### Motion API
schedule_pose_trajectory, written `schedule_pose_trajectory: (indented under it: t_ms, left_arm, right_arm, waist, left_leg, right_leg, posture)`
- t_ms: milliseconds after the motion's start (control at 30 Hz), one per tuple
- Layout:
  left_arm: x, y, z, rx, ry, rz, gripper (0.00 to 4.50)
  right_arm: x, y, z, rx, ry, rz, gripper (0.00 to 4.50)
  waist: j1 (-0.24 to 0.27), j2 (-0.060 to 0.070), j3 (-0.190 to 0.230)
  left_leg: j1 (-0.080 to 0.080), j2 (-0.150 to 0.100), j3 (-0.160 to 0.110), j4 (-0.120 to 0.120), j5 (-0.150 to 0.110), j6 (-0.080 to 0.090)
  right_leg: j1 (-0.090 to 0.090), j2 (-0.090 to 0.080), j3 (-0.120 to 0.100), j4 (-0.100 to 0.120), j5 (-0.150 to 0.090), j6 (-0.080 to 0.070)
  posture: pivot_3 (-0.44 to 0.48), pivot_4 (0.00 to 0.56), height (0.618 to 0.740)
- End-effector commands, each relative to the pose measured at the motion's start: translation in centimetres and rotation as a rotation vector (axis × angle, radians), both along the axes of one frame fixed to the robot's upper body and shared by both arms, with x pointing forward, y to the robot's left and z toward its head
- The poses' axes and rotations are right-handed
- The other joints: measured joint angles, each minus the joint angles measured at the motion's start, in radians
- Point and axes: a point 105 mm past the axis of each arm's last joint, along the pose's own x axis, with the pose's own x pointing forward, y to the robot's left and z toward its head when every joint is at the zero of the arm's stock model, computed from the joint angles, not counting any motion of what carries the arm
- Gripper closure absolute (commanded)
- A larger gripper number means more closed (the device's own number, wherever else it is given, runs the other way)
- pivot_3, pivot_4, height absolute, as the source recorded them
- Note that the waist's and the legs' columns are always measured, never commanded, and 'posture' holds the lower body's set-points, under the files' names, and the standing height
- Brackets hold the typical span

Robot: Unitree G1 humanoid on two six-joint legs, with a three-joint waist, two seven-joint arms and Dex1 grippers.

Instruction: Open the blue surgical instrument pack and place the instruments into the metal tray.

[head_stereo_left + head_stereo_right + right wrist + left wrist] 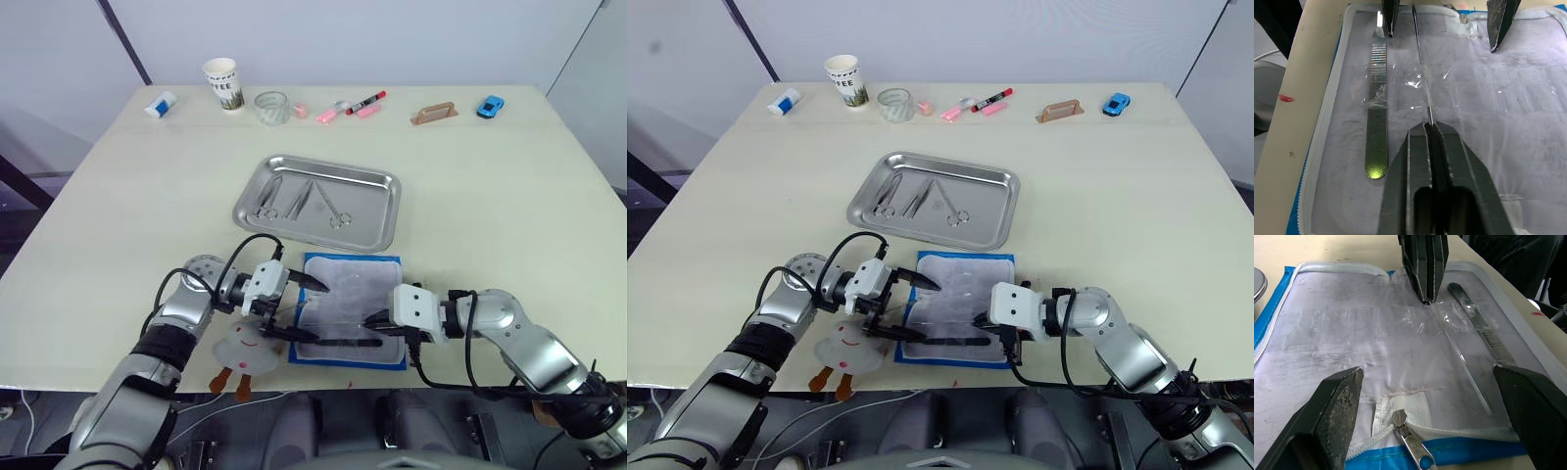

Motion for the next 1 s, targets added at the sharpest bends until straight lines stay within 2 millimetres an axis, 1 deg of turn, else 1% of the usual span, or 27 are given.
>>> schedule_pose_trajectory:
  t_ms: [33,233,467,633,1000]
  left_arm:
    - [-1.1,0.8,-1.7,0.080,0.080,-0.025,0.00]
    - [-1.1,0.9,-1.7,0.083,0.080,-0.026,0.00]
    - [-1.1,0.7,-1.8,0.081,0.082,-0.032,0.00]
    - [-1.1,0.7,-2.1,0.082,0.085,-0.032,0.00]
    - [-1.2,0.6,-2.3,0.079,0.089,-0.030,0.00]
  right_arm:
    - [0.1,-0.8,0.1,-0.027,-0.001,-0.019,4.44]
    - [0.0,-1.1,0.9,-0.029,-0.035,-0.017,4.44]
    - [-0.5,-2.3,1.4,-0.069,-0.049,-0.048,4.44]
    - [-0.7,-2.8,2.1,-0.088,-0.042,-0.061,4.44]
    - [-0.9,-3.3,3.7,-0.115,-0.046,-0.045,4.44]
  waist:
    - [0.000,0.000,0.000]
    - [0.001,0.000,0.000]
    - [0.001,0.000,0.000]
    - [0.001,0.000,0.000]
    - [0.002,0.000,0.000]
  left_leg:
    - [0.000,0.000,0.000,0.000,0.000,0.000]
    - [0.000,0.000,0.000,0.000,0.000,0.000]
    - [0.000,0.000,0.000,0.000,0.000,0.000]
    - [0.000,0.000,0.000,0.000,0.000,0.000]
    - [0.000,0.000,0.000,0.001,0.000,0.000]
  right_leg:
    - [0.000,0.000,0.000,0.000,0.000,0.000]
    - [0.000,0.000,0.000,0.000,0.000,0.000]
    - [0.000,0.000,0.000,0.000,0.000,0.000]
    - [0.000,0.000,0.000,0.000,0.000,0.000]
    - [0.000,-0.001,0.000,0.000,0.000,0.000]
  posture:
    - [0.000,0.150,0.728]
    - [0.000,0.150,0.728]
    - [0.000,0.150,0.728]
    - [0.000,0.150,0.728]
    - [0.000,0.150,0.728]
